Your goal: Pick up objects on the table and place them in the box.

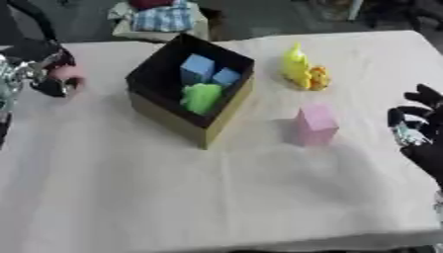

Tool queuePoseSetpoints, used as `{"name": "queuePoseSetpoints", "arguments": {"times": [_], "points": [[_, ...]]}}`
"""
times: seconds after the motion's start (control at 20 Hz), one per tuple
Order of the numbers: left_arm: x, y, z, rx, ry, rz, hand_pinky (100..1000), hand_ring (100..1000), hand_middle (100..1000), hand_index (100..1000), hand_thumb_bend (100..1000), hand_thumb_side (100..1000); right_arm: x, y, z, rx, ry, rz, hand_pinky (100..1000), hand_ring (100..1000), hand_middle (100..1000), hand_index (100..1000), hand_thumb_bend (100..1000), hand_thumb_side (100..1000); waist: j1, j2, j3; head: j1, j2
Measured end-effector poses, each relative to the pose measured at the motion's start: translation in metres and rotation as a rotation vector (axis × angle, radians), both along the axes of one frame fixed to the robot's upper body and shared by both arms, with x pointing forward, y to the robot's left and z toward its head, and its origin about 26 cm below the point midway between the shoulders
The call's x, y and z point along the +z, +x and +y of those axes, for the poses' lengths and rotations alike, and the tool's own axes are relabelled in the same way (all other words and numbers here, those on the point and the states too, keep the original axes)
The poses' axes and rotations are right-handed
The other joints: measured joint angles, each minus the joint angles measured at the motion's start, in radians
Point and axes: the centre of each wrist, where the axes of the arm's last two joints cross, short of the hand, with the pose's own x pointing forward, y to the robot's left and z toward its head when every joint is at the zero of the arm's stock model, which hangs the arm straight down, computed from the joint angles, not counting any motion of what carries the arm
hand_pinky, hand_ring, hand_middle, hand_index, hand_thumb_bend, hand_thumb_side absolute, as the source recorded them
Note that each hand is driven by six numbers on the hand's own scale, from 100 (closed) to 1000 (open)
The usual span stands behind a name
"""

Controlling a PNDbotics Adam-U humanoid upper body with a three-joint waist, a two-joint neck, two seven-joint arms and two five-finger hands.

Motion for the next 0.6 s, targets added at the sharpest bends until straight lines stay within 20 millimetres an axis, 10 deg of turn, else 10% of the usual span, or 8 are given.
{"name": "queuePoseSetpoints", "arguments": {"times": [0.3,0.6], "points": [[0.039,-0.003,-0.051,-0.201,-0.084,-0.170,668,474,411,634,171,168,-0.001,0.000,0.000,0.001,0.001,0.004,624,763,812,929,285,428,0.000,0.000,-0.006,0.002,0.000],[0.019,0.004,-0.104,-0.402,-0.053,-0.068,671,494,443,652,185,202,-0.002,0.000,0.000,0.006,0.000,0.004,624,763,812,929,287,428,0.000,0.000,-0.017,0.005,0.000]]}}
